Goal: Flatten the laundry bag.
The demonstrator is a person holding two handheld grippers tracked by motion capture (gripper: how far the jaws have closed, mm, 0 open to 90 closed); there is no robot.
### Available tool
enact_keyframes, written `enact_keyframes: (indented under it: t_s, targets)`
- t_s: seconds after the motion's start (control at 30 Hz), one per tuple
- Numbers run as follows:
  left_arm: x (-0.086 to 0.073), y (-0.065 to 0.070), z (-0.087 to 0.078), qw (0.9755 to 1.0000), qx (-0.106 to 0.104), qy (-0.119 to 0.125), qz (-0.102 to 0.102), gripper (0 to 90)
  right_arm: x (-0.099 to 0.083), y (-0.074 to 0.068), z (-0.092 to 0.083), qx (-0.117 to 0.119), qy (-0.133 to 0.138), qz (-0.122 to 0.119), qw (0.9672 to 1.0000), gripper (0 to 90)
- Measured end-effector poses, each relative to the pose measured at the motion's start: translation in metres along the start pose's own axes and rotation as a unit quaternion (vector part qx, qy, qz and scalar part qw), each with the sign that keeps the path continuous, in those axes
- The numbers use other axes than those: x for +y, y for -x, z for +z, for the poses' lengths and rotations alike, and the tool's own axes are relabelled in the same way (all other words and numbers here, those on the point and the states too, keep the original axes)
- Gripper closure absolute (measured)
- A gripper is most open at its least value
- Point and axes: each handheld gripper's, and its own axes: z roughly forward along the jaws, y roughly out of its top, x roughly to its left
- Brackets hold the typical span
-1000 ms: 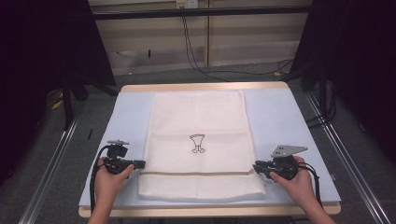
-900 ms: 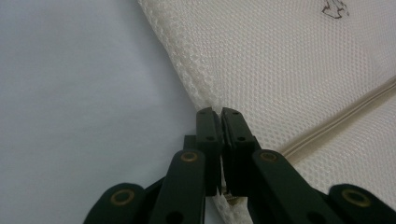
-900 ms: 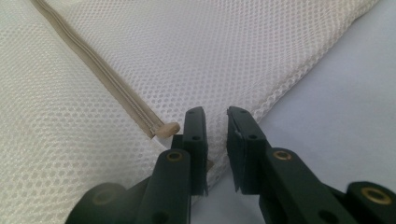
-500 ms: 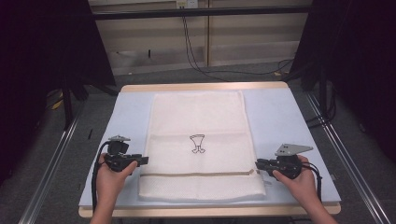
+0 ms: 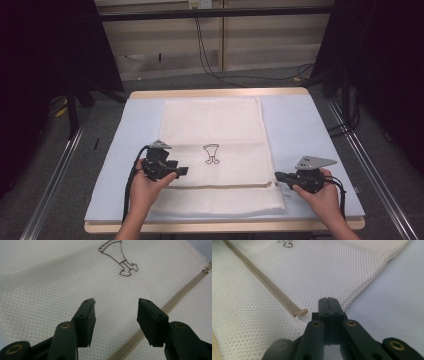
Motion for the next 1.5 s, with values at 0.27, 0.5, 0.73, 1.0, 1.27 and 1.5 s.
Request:
enact_keyframes:
  t_s: [0.27, 0.5, 0.73, 1.0, 1.27, 1.5]
  targets:
    - [0.016, 0.037, 0.027, 0.998, -0.029, 0.004, 0.056, 44.5, -0.003, -0.005, -0.004, 0.005, 0.0, -0.002, 1.0, 90.0]
    - [0.037, 0.065, 0.045, 0.9951, -0.062, 0.001, 0.077, 40.6, -0.006, -0.003, -0.009, 0.001, -0.002, -0.007, 1.0, 90.0]
    - [0.043, 0.077, 0.063, 0.9939, -0.087, -0.013, 0.068, 35.5, -0.007, -0.001, -0.014, -0.002, 0.003, -0.002, 1.0, 90.0]
    - [0.052, 0.093, 0.079, 0.9911, -0.118, -0.019, 0.057, 32.1, -0.008, -0.004, -0.013, 0.002, 0.007, 0.005, 1.0, 90.0]
    - [0.058, 0.103, 0.089, 0.9864, -0.161, -0.013, 0.032, 37.4, -0.01, -0.007, -0.006, 0.011, -0.008, -0.003, 0.9999, 90.0]
    - [0.058, 0.11, 0.097, 0.982, -0.184, -0.043, -0.004, 37.1, -0.004, -0.011, 0.002, 0.016, -0.01, -0.011, 0.9998, 90.0]
